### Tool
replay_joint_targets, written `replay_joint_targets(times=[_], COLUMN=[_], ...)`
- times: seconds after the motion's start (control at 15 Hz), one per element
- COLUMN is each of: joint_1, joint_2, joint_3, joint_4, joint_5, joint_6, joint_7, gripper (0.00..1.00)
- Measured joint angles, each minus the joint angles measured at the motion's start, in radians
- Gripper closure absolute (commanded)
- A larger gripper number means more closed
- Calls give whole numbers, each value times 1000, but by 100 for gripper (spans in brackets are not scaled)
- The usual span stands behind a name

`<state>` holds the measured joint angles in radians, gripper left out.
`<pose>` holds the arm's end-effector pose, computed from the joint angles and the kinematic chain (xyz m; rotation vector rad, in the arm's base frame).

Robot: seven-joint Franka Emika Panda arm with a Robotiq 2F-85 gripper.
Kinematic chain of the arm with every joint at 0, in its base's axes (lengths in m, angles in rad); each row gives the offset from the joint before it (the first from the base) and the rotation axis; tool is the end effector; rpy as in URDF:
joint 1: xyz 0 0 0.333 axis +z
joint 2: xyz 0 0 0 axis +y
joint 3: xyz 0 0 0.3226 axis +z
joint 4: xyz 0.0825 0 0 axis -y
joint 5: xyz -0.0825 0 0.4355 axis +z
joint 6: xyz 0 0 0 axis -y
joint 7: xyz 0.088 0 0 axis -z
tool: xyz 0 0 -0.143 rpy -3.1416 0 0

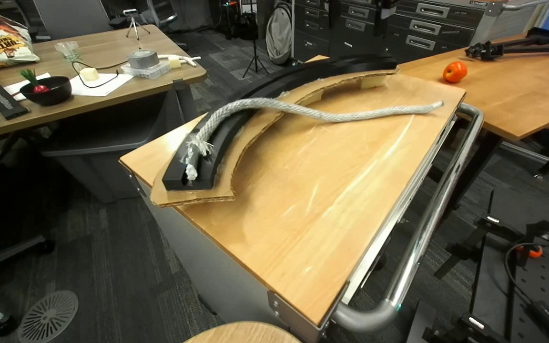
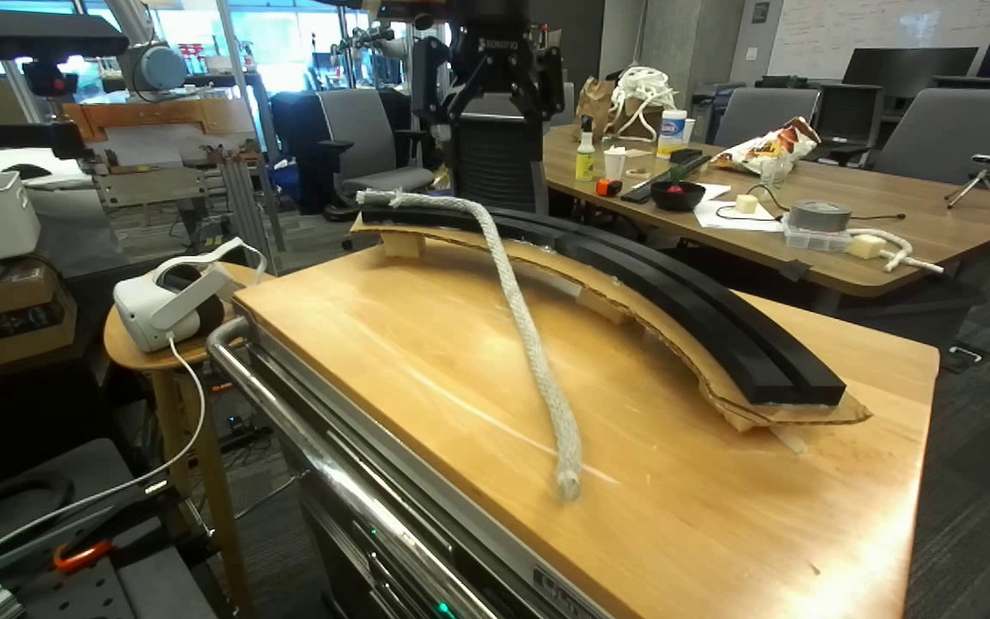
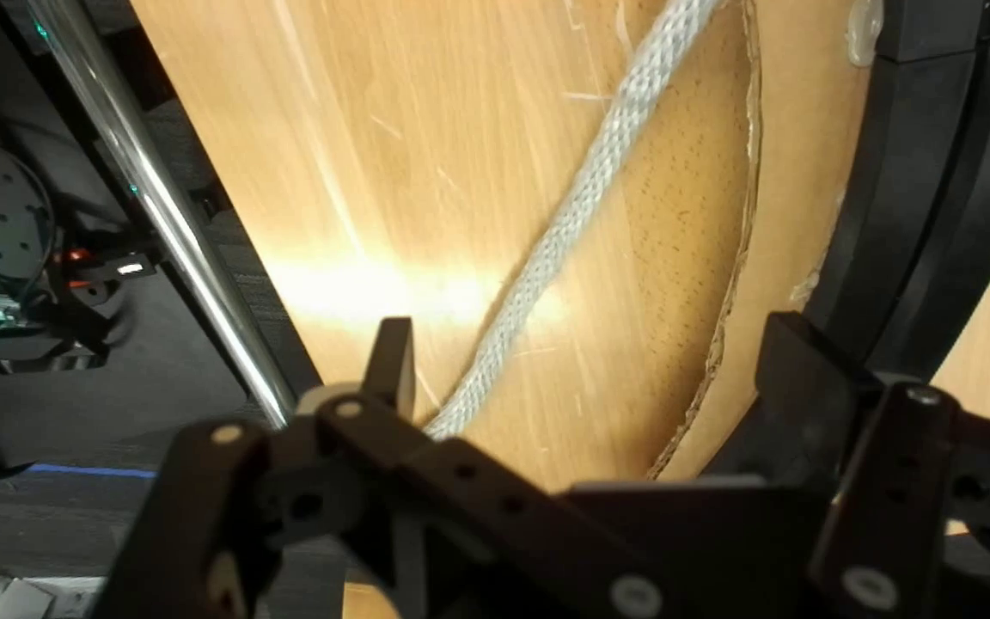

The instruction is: Align the rope with the black object

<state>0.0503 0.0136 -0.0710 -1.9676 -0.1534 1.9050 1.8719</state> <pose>0.5960 -0.0285 0.4082 1.8169 -2.3779 0.1038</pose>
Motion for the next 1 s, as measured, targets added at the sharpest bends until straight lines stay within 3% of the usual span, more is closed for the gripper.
replay_joint_targets(times=[0.33, 0.67, 1.0], joint_1=[-86, -176, -183], joint_2=[-100, -201, -224], joint_3=[-24, -63, -63], joint_4=[-238, -512, -549], joint_5=[48, 117, 122], joint_6=[117, 354, 381], joint_7=[58, 47, 45], gripper=[0, 0, 0])
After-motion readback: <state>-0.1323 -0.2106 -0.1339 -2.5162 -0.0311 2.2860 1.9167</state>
